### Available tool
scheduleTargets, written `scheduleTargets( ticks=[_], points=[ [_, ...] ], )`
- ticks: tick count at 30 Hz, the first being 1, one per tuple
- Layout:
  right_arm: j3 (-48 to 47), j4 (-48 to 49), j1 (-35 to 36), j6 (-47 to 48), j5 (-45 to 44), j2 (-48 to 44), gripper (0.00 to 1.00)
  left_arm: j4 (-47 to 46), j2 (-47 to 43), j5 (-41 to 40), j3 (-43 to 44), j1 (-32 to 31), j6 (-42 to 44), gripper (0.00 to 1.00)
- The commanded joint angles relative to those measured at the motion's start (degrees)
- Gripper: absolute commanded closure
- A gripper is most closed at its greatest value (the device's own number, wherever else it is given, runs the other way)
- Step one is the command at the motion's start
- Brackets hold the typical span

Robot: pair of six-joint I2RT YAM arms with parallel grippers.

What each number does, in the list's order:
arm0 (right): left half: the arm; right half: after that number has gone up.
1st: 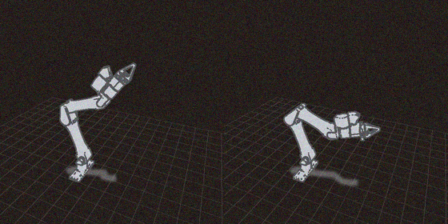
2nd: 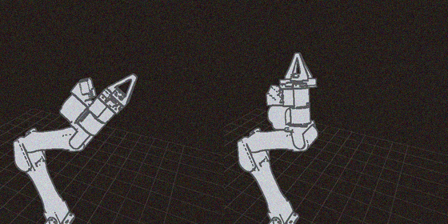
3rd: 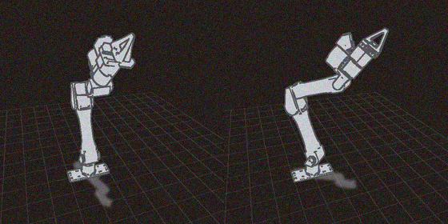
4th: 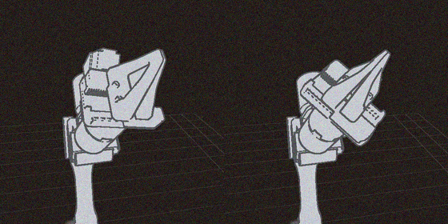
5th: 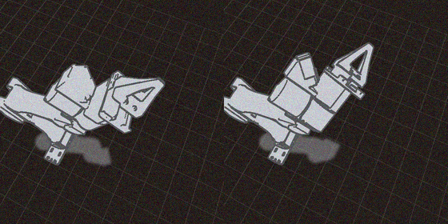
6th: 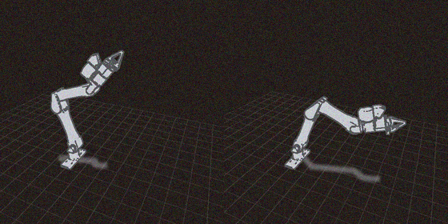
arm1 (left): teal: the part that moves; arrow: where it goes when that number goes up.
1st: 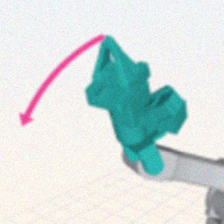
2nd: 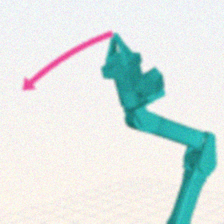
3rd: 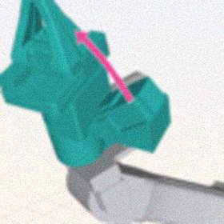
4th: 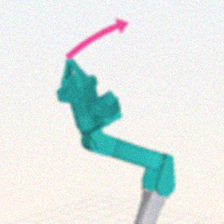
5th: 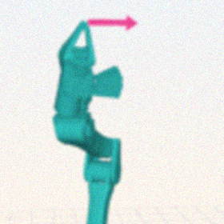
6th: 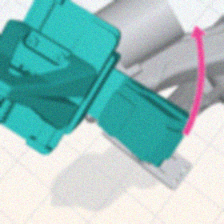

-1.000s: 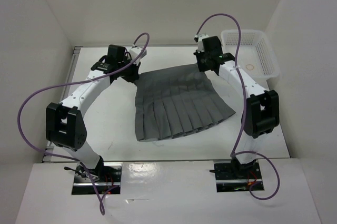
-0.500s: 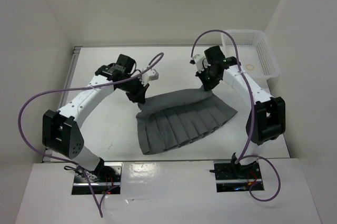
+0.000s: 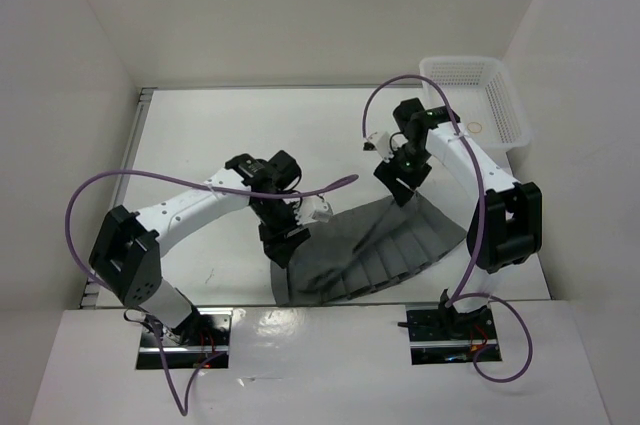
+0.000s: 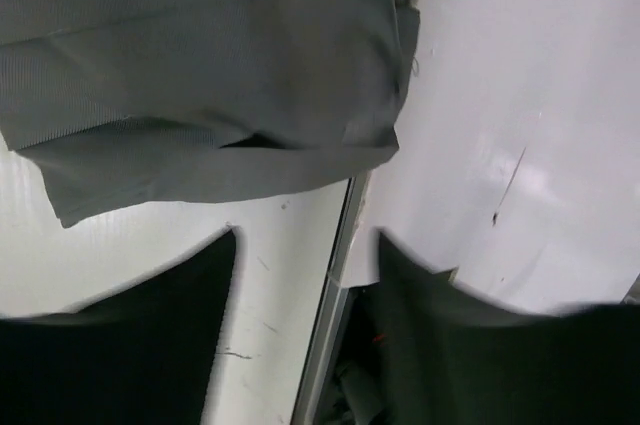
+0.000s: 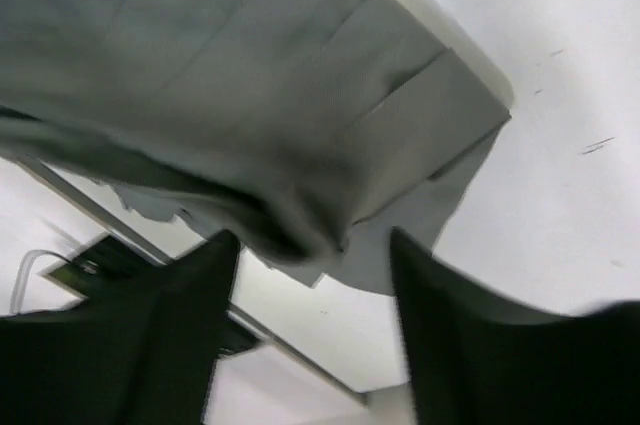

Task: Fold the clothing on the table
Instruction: Fold the skirt

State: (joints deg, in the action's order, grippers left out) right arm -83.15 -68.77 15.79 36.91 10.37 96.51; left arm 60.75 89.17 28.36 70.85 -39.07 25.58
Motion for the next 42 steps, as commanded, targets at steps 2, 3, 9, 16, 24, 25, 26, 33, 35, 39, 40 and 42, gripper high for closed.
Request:
scheduleTargets(
  ticks=[2, 3, 9, 16, 24, 25, 26, 33, 35, 39, 40, 42],
  points=[
    [-0.17, -4.52, -0.59, 3.08, -1.76, -0.01, 0.16, 2.35, 0.13, 0.64, 0.25, -0.83, 1.31, 0.21],
    [-0.17, -5.22, -0.59, 3.61, -1.76, -0.01, 0.13, 2.88, 0.13, 0.64, 0.25, -1.36, 1.31, 0.17],
    [-1.99, -5.23, -0.59, 4.14, -3.79, 0.61, 0.07, 0.26, -1.53, -4.79, 2.09, -1.36, -1.67, 0.12],
    [-7.28, -5.23, 7.04, -2.44, -1.23, 2.54, 0.03, -7.92, -7.95, -13.15, 2.81, 10.75, -10.81, 0.06],
    [1.58, -5.23, 19.8, -9.12, 1.49, 5.88, 0.01, -14.7, -9.02, -16.66, -4.49, 32.36, -21.01, 0.0],
    [2.2, -5.23, 20.67, -9.13, 2.28, 5.88, 0.01, -14.7, -8.31, -16.67, -4.49, 34.04, -21.62, 0.0],
    [3.51, -5.75, 20.68, -9.65, 3.16, 6.41, 0.01, -15.31, -8.31, -16.67, -4.49, 35.54, -22.32, 0.0],
    [5.37, -5.76, 22.18, -11.59, 2.64, 12.02, 0.01, -17.15, -7.78, -11.84, -4.49, 44.86, -21.8, 0.0],
    [5.37, -5.14, 22.18, -12.99, 3.16, 15.88, 0.01, -17.16, -7.78, -10.26, -4.49, 46.88, -21.28, 0.0],
    [4.68, -1.45, 22.18, -15.81, 1.68, 22.39, 0.01, -16.46, -7.16, -9.11, -4.41, 49.79, -21.28, 0.0],
    [3.71, -0.93, 22.18, -16.77, 1.06, 23.36, 0.01, -16.45, -7.16, -9.11, -4.4, 50.49, -21.28, 0.0],
    [2.92, 2.23, 22.18, -18.79, -1.04, 25.21, 0.01, -16.45, -7.77, -9.11, -4.4, 51.55, -20.75, 0.0]
  ],
)
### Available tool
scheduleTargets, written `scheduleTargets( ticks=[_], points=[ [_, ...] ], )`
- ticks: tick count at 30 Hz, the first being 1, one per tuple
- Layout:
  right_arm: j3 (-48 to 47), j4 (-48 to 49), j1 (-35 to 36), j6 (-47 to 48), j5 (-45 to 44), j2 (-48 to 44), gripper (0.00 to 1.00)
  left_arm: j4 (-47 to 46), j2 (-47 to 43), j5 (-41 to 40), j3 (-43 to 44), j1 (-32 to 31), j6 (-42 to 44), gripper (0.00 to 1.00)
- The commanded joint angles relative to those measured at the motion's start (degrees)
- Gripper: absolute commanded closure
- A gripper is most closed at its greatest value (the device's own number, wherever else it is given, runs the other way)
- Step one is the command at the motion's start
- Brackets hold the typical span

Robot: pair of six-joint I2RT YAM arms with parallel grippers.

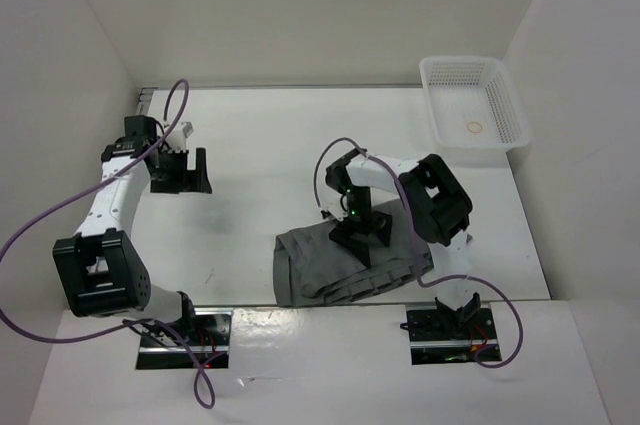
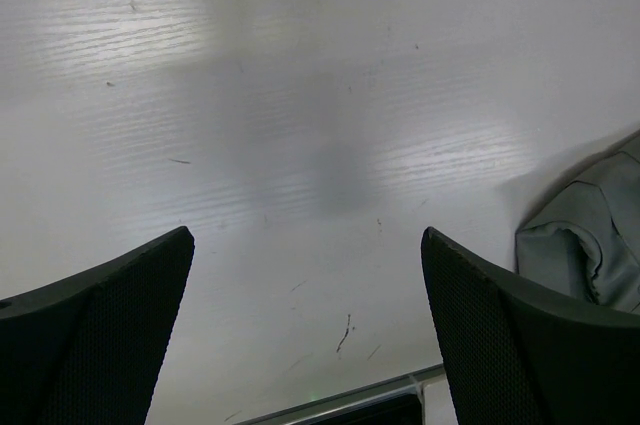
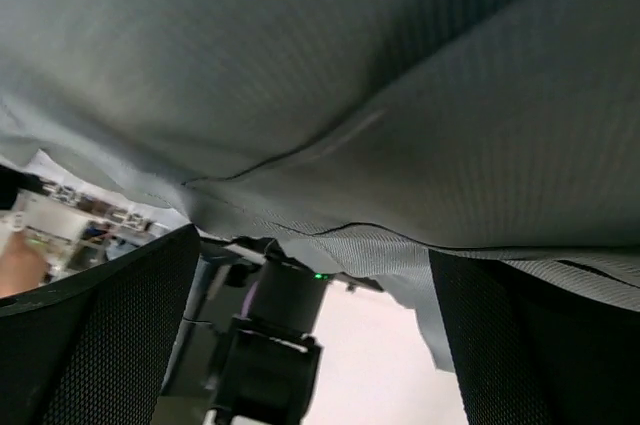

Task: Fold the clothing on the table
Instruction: Fold the skirt

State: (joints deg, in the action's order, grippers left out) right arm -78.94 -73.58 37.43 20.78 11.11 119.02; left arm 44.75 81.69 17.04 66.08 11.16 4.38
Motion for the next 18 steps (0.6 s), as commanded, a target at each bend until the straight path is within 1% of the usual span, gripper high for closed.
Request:
scheduleTargets(
  ticks=[1, 6, 10, 11, 16, 18],
  points=[
    [-3.13, 7.05, 0.54, -3.54, -1.8, 3.66, 0.01, -0.46, -0.83, 2.73, 0.36, 1.93, 0.45, 0.0],
    [-8.24, 11.78, 0.54, -10.38, -5.04, 11.3, 0.01, -0.46, -1.36, 1.6, -0.17, 2.47, 0.45, 0.0],
    [-12.99, 16.62, 0.54, -15.93, -7.59, 14.65, 0.01, -0.46, -3.37, 0.37, -0.17, 2.99, 0.45, 0.0],
    [-13.87, 17.32, 0.54, -17.07, -7.6, 14.66, 0.01, 0.07, -3.38, 0.36, -0.17, 2.99, 0.45, 0.0],
    [-18.53, 23.91, 0.54, -24.89, -13.82, 15.36, 0.01, 0.07, -5.04, -1.48, -0.17, 2.99, -0.08, 0.0],
    [-20.01, 26.46, 0.54, -26.48, -14.98, 15.36, 0.01, 0.07, -5.05, -2.09, -0.17, 2.99, -0.08, 0.0]
  ],
)
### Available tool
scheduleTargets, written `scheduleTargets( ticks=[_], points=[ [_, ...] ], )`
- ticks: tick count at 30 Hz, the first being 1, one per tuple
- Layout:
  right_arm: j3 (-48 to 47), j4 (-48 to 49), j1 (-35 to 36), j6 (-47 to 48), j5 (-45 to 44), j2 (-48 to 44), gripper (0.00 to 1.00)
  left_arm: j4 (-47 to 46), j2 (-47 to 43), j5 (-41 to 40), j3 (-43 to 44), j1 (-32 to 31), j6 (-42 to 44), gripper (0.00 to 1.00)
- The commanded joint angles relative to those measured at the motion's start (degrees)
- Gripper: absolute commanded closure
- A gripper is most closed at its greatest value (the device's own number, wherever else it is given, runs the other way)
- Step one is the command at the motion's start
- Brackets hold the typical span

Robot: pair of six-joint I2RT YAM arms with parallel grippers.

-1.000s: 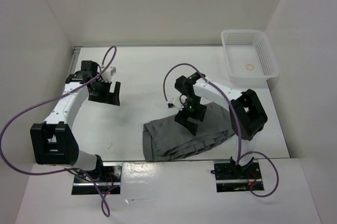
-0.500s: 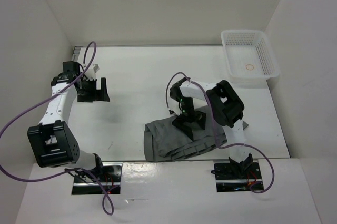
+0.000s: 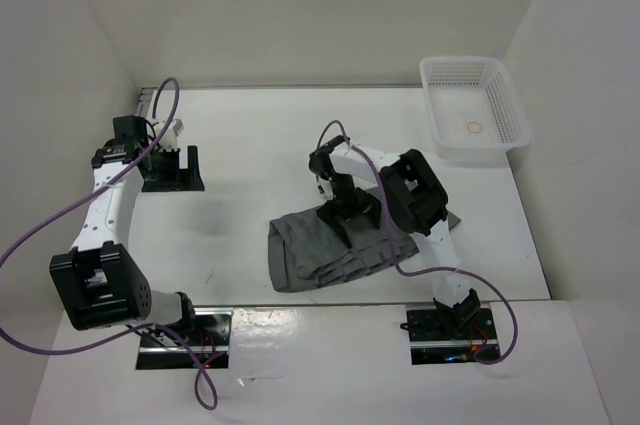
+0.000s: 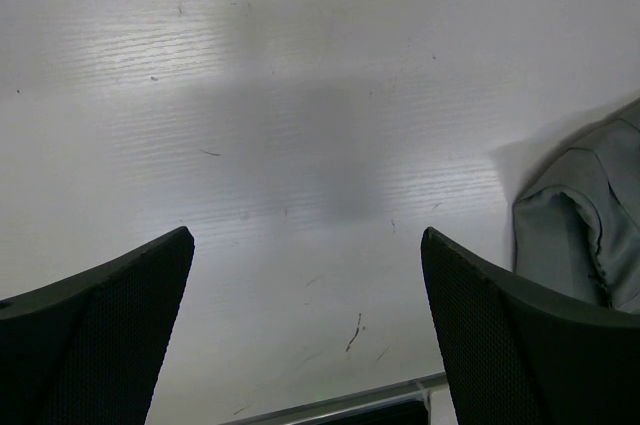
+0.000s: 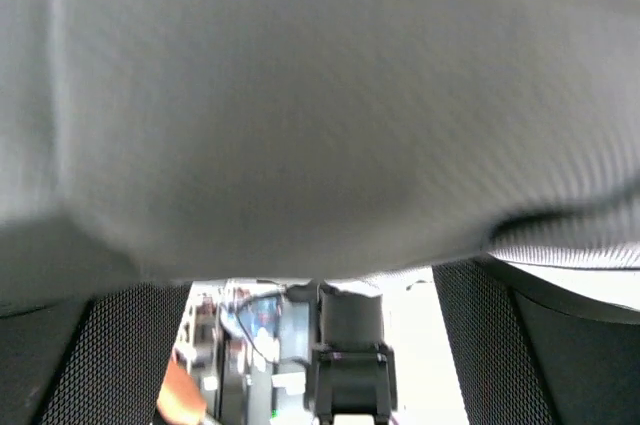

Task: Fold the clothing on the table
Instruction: Fold the skirt

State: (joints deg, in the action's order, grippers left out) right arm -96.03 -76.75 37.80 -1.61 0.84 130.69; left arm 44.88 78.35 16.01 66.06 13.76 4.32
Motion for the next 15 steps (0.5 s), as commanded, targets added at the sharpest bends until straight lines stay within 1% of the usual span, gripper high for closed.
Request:
scheduleTargets(
  ticks=[1, 4, 8, 13, 15],
  points=[
    [-3.46, 30.51, 0.17, -4.98, -5.32, 3.69, 0.01, -0.06, -1.71, -1.07, -0.14, 0.39, -0.53, 0.0],
    [-5.48, 33.33, 0.17, -7.44, -6.38, 3.16, 0.01, -0.06, -1.71, -1.68, -0.14, 0.39, -0.54, 0.0],
    [-11.09, 35.09, 0.17, -9.2, -8.74, 4.48, 0.01, -0.06, -1.71, -1.68, -0.14, 0.39, -0.54, 0.0],
    [-19.09, 35.71, 0.17, -8.68, -9.28, 8.52, 0.01, -0.06, -2.23, -2.3, -0.14, 0.39, -0.54, 0.0],
    [-22.61, 35.71, -0.35, -6.84, -9.28, 10.53, 0.01, 0.46, -2.23, -2.3, -0.67, 0.39, -0.54, 0.0]
  ],
)
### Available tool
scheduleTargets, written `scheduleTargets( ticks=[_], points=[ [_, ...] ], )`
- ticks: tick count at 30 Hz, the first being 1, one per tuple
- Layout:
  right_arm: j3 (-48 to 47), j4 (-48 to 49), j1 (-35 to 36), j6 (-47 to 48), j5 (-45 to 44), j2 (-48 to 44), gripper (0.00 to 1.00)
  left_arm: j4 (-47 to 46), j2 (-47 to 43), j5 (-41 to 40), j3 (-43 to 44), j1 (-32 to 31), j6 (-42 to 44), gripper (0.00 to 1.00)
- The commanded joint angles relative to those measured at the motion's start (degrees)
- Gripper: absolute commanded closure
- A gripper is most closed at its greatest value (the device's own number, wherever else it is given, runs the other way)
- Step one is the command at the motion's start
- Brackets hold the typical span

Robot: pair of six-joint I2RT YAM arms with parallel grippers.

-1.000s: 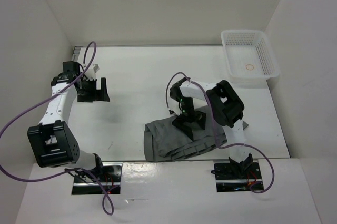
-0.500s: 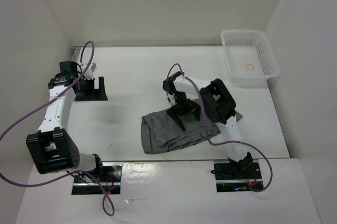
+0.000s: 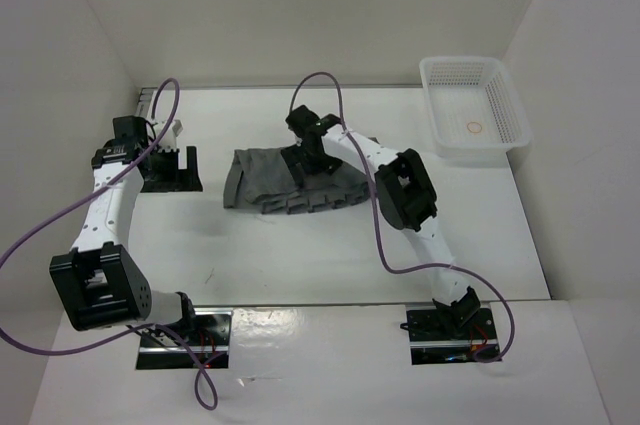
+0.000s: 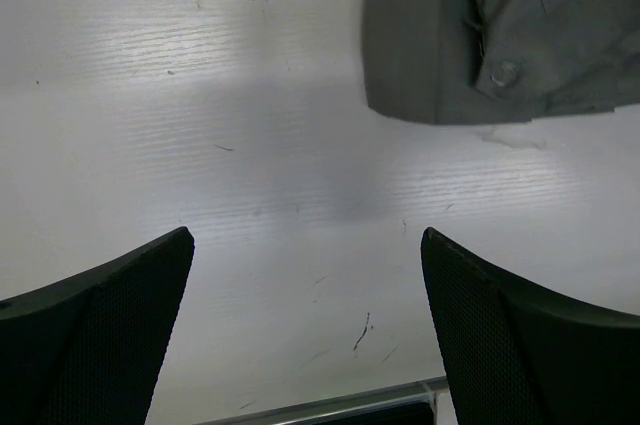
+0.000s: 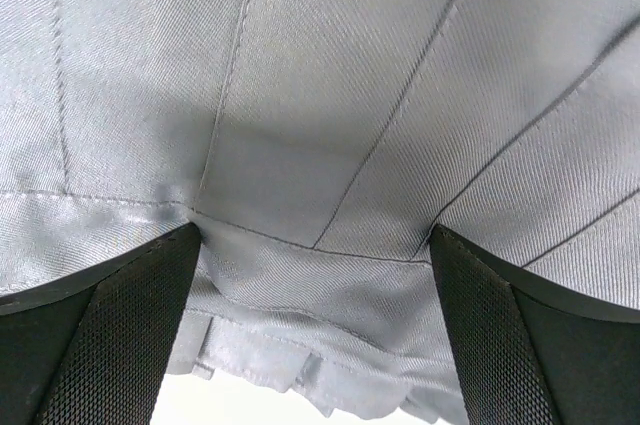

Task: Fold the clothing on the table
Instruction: Fold the skirt

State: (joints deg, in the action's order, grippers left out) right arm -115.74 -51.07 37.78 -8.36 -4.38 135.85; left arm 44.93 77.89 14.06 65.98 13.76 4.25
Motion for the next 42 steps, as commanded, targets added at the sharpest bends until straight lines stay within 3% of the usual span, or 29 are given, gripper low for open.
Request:
scheduleTargets(
  ticks=[1, 6, 9, 15, 24, 31, 38, 42],
  points=[
    [-4.74, 9.41, -0.86, -0.08, -4.06, 5.91, 0.01, 0.42, -2.3, -0.35, -0.58, 0.39, -0.47, 0.0],
    [-5.64, 8.18, -2.53, 5.88, -2.57, 5.14, 0.01, 0.42, -2.83, 0.87, -0.58, 0.39, 0.66, 0.0],
    [-1.25, 7.56, -2.54, 9.05, -2.56, 1.89, 0.01, 0.95, -1.43, 2.98, -0.58, 0.39, 1.19, 0.0],
    [16.74, 12.74, -2.54, 17.4, -2.56, -6.73, 0.01, 0.95, 0.69, 6.23, 0.65, 0.39, 2.42, 0.0],
    [28.2, 12.23, -2.54, 28.74, 3.23, -14.21, 0.01, 0.95, 1.83, 10.72, 1.26, 0.39, 4.36, 0.0],
    [24.61, 7.84, -2.54, 32.79, 8.59, -16.92, 0.01, 0.43, 3.05, 13.27, 1.26, -2.5, 6.91, 0.0],
    [14.86, 5.28, -3.06, 30.16, 14.93, -28.78, 0.01, -4.05, 12.71, 17.73, 1.87, -6.11, 7.44, 0.0],
    [16.77, 6.41, -6.22, 29.63, 13.54, -34.14, 0.01, -6.07, 18.6, 23.19, 3.01, -7.25, 8.49, 0.0]
  ],
)
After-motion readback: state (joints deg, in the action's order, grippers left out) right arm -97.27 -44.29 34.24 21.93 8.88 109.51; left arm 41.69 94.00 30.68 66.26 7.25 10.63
